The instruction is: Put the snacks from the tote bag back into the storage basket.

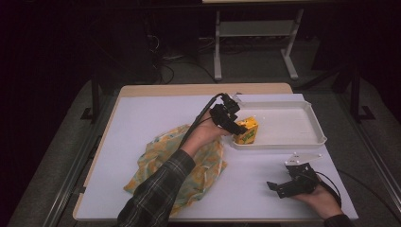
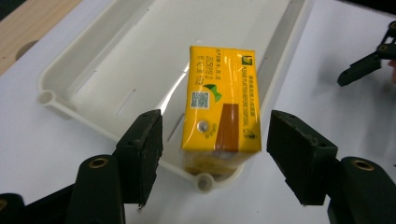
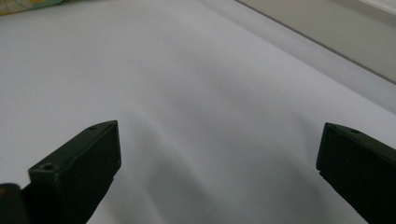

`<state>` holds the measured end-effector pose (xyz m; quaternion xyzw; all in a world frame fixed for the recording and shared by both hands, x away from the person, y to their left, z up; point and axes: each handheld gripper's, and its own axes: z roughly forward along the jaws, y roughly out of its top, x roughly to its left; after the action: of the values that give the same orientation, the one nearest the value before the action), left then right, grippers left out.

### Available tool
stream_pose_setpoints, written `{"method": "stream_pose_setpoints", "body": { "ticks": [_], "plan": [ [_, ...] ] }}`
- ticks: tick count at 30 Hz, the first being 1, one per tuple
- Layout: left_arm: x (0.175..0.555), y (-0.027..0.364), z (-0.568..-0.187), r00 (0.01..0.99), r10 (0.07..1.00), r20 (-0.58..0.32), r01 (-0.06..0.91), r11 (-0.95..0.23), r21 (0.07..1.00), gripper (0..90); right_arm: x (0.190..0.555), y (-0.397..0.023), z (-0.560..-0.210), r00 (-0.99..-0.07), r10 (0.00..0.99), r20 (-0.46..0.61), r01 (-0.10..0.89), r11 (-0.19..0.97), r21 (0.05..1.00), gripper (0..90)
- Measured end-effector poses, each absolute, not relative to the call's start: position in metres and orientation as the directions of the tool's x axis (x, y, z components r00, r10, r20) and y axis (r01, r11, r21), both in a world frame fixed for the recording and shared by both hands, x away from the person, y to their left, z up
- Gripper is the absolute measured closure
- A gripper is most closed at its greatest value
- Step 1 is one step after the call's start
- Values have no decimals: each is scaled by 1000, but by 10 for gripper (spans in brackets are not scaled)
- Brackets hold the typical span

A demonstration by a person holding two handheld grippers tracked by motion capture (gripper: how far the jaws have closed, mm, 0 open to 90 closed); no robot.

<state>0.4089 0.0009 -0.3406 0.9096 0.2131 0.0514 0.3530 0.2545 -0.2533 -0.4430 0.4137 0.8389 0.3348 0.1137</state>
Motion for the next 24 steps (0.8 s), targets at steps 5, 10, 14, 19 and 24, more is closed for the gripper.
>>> {"method": "stream_pose_setpoints", "body": {
  "ticks": [5, 10, 14, 19, 24],
  "plan": [
    [401, 20, -331, 908, 417, -46, 338, -663, 668, 329, 255, -252, -438, -636, 766, 94, 621, 435, 652, 68],
    [390, 39, -325, 909, 415, -32, 327, -664, 673, 329, 258, -253, -431, -643, 760, 97, 611, 432, 664, 133],
    [384, 55, -322, 908, 418, -36, 329, -655, 681, 329, 262, -252, -425, -639, 761, 114, 617, 418, 666, 228],
    [375, 74, -314, 911, 412, -17, 313, -665, 678, 328, 264, -251, -420, -628, 766, 137, 633, 401, 663, 362],
    [365, 99, -313, 902, 432, -15, 323, -650, 687, 322, 269, -250, -416, -647, 752, 127, 611, 412, 676, 560]
  ]
}}
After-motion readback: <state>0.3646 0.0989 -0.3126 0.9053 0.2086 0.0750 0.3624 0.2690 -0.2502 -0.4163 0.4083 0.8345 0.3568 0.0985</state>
